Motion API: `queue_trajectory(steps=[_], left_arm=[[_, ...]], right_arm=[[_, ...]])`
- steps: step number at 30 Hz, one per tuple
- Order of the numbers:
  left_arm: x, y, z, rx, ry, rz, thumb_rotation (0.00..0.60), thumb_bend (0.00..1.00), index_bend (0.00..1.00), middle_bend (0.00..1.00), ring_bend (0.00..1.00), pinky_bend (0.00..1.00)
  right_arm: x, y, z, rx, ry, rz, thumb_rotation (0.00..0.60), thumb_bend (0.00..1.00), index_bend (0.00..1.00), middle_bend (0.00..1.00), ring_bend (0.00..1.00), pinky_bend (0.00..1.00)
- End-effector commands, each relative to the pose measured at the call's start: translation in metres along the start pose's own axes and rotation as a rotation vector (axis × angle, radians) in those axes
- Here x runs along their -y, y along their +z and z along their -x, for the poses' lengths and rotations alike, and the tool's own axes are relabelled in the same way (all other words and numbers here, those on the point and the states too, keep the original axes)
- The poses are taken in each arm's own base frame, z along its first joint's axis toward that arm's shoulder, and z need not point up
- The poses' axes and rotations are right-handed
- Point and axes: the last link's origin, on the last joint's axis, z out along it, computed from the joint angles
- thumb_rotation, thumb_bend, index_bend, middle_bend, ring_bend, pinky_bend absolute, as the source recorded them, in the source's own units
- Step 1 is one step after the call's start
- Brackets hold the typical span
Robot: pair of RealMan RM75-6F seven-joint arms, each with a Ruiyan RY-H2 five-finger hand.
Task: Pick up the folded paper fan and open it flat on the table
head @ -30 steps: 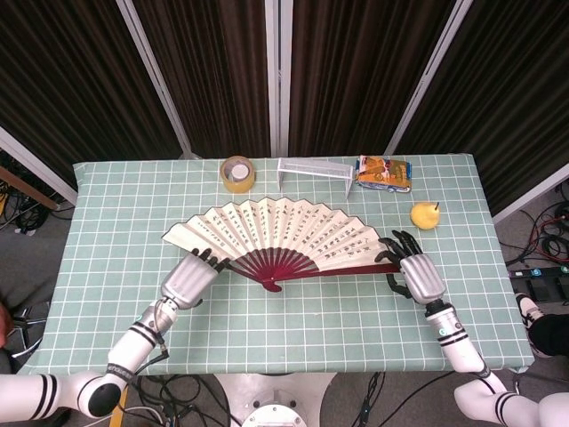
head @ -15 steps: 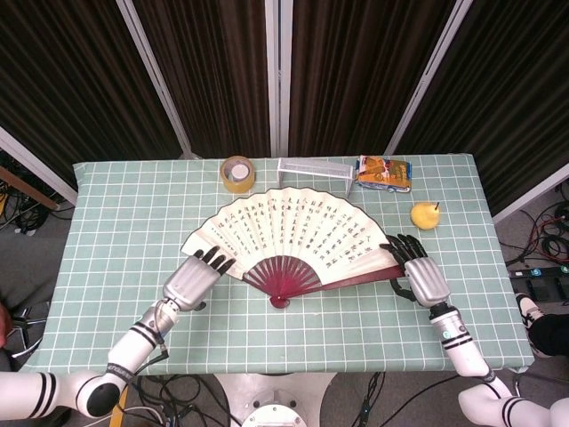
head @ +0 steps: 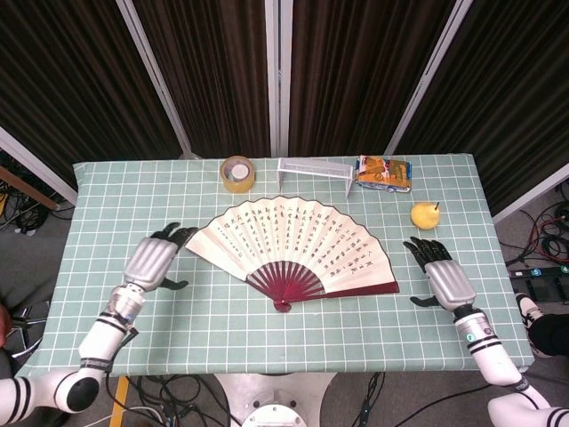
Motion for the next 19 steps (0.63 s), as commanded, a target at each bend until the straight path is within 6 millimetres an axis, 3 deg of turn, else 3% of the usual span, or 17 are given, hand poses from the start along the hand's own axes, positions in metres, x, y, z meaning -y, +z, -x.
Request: queue_trajectory(steps=[1, 3, 9, 13, 19], left_arm=[[0.051, -0.02, -0.011, -0.112, -0.051, -0.134, 0.6, 0.0, 0.12, 0.18, 0.08, 0.28], [0.071, -0.034, -0.011, -0.152, -0.052, -0.19, 0.6, 0.0, 0.14, 0.19, 0.08, 0.28], [0.119, -0.084, -0.003, -0.239, -0.002, -0.346, 0.6, 0.0, 0.21, 0.23, 0.12, 0.28], [0.132, -0.123, 0.005, -0.263, 0.009, -0.418, 0.6, 0.0, 0.22, 0.23, 0.12, 0.28], [0.129, -0.168, 0.018, -0.22, 0.022, -0.451, 0.6, 0.0, 0.22, 0.23, 0.12, 0.27]], right_arm=[[-0.004, -0.01, -0.023, -0.05, 0.02, 0.011, 0.6, 0.0, 0.0, 0.0, 0.0, 0.0], [-0.008, -0.018, -0.038, -0.118, 0.043, 0.022, 0.6, 0.01, 0.0, 0.0, 0.0, 0.0], [-0.022, -0.049, -0.066, -0.246, 0.026, 0.07, 0.6, 0.16, 0.02, 0.09, 0.0, 0.0], [-0.029, -0.072, -0.072, -0.291, 0.05, 0.093, 0.6, 0.17, 0.04, 0.09, 0.0, 0.0], [-0.035, -0.101, -0.069, -0.321, 0.076, 0.13, 0.6, 0.2, 0.05, 0.09, 0.0, 0.0]])
